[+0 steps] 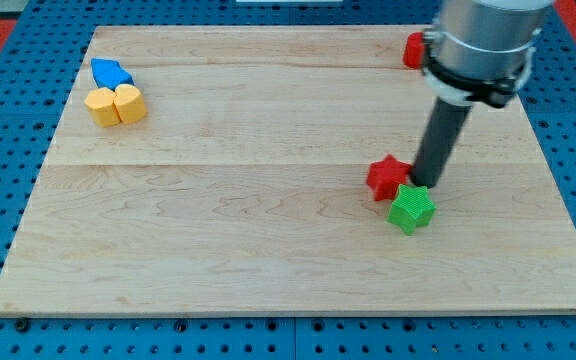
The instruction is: Move the red star to the yellow heart
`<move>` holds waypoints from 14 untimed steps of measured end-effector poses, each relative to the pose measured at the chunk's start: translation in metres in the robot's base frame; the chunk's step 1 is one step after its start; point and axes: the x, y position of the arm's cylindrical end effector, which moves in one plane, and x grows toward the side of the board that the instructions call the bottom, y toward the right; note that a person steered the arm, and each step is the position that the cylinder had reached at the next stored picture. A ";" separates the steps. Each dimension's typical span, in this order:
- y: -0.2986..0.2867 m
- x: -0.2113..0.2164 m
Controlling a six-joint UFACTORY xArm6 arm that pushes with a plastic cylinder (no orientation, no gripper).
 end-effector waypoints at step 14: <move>-0.239 0.018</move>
